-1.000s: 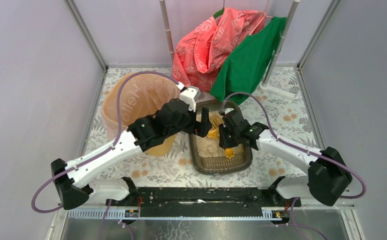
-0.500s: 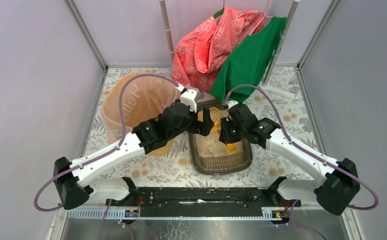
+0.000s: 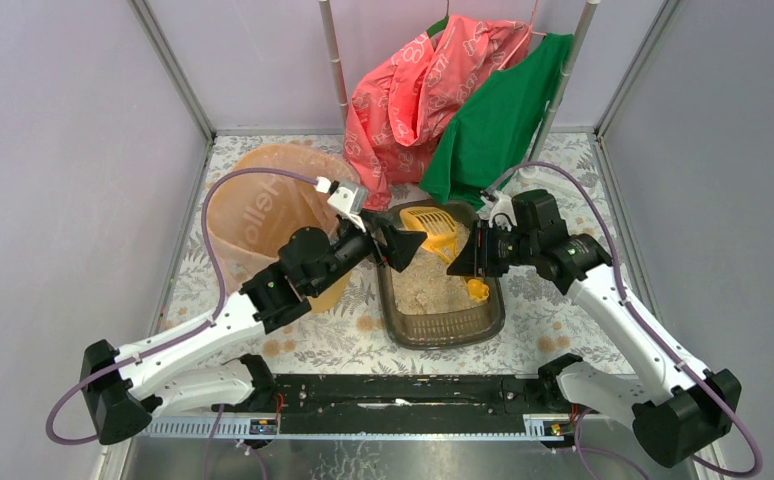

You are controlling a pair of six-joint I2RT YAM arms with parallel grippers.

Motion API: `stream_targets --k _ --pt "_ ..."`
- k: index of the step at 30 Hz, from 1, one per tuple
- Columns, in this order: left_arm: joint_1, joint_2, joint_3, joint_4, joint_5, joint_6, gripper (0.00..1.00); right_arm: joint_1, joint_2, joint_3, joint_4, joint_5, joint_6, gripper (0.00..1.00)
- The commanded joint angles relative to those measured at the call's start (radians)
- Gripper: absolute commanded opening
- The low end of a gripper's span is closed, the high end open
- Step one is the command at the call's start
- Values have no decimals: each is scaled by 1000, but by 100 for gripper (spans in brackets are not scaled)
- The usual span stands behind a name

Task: Clean the litter box

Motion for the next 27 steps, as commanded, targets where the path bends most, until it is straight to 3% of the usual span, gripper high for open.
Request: stream_targets --k 1,5,10,17,21,27 --pt "-6 -34 -90 297 78 69 99 -5 -59 70 27 -208 103 0" --pt "-7 -94 -200 455 143 67 99 -9 -107 136 11 -278 183 0" --pt "-6 -175 -236 497 227 85 99 -12 -187 142 50 -325 324 0" --pt "-6 -193 -225 480 318 183 99 -12 -382 -122 568 -469 800 0" --pt "-6 -191 -250 555 351 232 99 -12 -455 -157 618 -460 885 0" --pt "-6 -138 -273 665 304 212 99 -12 -524 -174 821 -477 1063 0"
